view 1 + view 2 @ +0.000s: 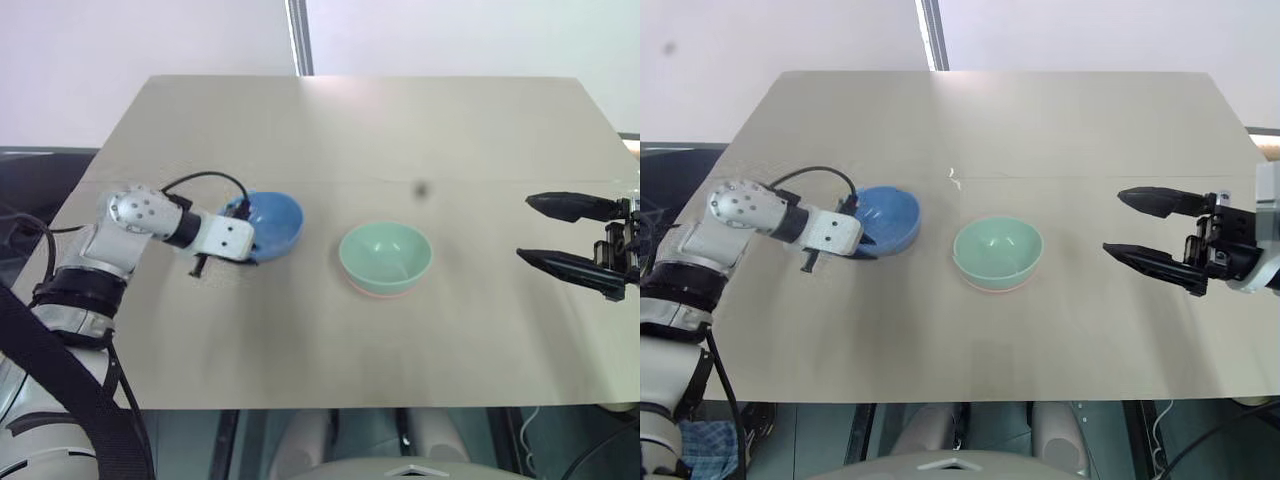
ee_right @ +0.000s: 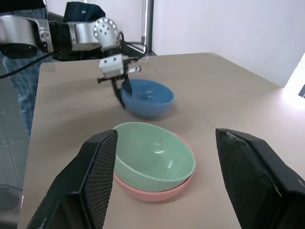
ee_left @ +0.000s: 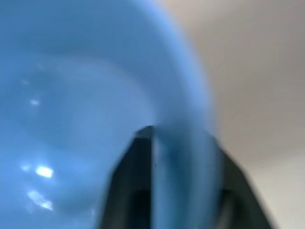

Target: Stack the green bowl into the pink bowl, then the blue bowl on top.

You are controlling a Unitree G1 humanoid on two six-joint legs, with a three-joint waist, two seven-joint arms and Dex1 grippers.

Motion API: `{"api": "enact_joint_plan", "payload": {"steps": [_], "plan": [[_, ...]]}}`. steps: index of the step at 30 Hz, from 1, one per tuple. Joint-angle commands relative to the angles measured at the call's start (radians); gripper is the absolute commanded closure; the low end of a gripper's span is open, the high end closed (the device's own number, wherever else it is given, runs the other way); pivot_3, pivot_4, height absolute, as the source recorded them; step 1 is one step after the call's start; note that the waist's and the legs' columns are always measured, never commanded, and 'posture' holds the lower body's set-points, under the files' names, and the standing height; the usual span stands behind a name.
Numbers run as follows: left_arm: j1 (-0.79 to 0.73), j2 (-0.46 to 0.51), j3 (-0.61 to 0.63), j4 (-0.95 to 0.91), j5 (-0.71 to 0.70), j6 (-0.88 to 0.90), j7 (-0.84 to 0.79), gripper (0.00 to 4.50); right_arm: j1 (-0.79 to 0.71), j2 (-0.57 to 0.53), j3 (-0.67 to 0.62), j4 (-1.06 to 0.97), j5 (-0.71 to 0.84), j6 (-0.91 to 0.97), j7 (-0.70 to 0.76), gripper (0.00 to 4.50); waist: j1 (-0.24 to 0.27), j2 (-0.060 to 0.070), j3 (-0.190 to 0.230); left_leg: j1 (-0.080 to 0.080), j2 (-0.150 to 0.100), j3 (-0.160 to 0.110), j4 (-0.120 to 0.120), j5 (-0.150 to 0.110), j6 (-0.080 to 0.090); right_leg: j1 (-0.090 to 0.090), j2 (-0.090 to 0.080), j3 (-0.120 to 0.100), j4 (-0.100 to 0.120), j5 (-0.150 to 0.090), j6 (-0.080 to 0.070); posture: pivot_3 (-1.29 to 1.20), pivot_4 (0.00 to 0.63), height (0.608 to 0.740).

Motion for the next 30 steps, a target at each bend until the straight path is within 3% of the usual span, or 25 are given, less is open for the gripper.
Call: {"api": "enact_joint_plan", "payload": {"steps": [1, 7, 20, 24, 28, 29, 30], "plan": [[-0.017, -0.004, -0.007, 0.062, 0.029, -0.056, -0.010, 4.41, -0.001, -0.010, -0.044, -0.017, 0.010, -0.022, 0.001, 0.90, -0.004, 0.001, 0.000, 0.001, 0.000, 0.001, 0.000, 0.000, 0.001, 0.000, 0.000, 0.001, 0.000, 0.000, 0.000, 0.00, 0.150, 0.740], [-0.146, -0.078, 0.010, 0.136, -0.023, -0.170, -0.048, 4.41, -0.013, -0.008, -0.051, -0.017, 0.048, -0.019, 0.014, 0.90, -0.002, 0.000, 0.000, -0.001, 0.000, 0.001, 0.000, 0.000, 0.000, 0.000, 0.000, -0.001, 0.000, 0.000, 0.000, 0.00, 0.150, 0.740], [-0.369, -0.344, -0.024, -0.022, -0.208, -0.187, -0.165, 4.41, 0.025, -0.006, -0.056, -0.042, 0.037, -0.037, 0.025, 0.90, -0.004, -0.003, 0.002, -0.004, -0.001, 0.001, 0.001, 0.000, 0.000, -0.001, 0.000, -0.003, -0.001, 0.000, 0.000, 0.00, 0.150, 0.740], [-0.343, -0.332, -0.109, -0.157, -0.354, -0.146, -0.170, 4.41, 0.038, -0.006, -0.067, -0.049, 0.037, -0.037, 0.016, 0.90, -0.013, -0.003, 0.002, -0.002, 0.000, 0.000, 0.000, 0.000, 0.000, -0.001, 0.000, 0.001, -0.001, 0.000, 0.000, 0.00, 0.150, 0.740], [-0.305, -0.256, -0.205, -0.278, -0.451, -0.115, -0.170, 4.41, 0.045, -0.003, -0.073, -0.057, 0.038, -0.036, 0.006, 0.90, -0.011, -0.003, 0.002, -0.001, 0.000, 0.000, 0.000, 0.000, 0.000, -0.001, 0.000, 0.001, -0.001, 0.000, 0.000, 0.00, 0.150, 0.740], [-0.300, -0.238, -0.223, -0.293, -0.468, -0.109, -0.170, 3.74, 0.046, -0.003, -0.075, -0.058, 0.037, -0.037, 0.004, 0.90, -0.010, -0.003, 0.002, -0.001, 0.000, 0.000, 0.000, 0.000, 0.000, -0.001, 0.001, 0.001, 0.000, 0.000, 0.000, 0.00, 0.150, 0.740], [-0.294, -0.225, -0.233, -0.303, -0.486, -0.098, -0.170, 3.74, 0.049, -0.001, -0.076, -0.060, 0.036, -0.038, 0.000, 0.90, -0.008, -0.003, 0.002, -0.001, 0.000, 0.000, 0.000, 0.000, 0.000, -0.001, 0.001, 0.001, 0.000, 0.000, 0.000, 0.00, 0.150, 0.740]]}}
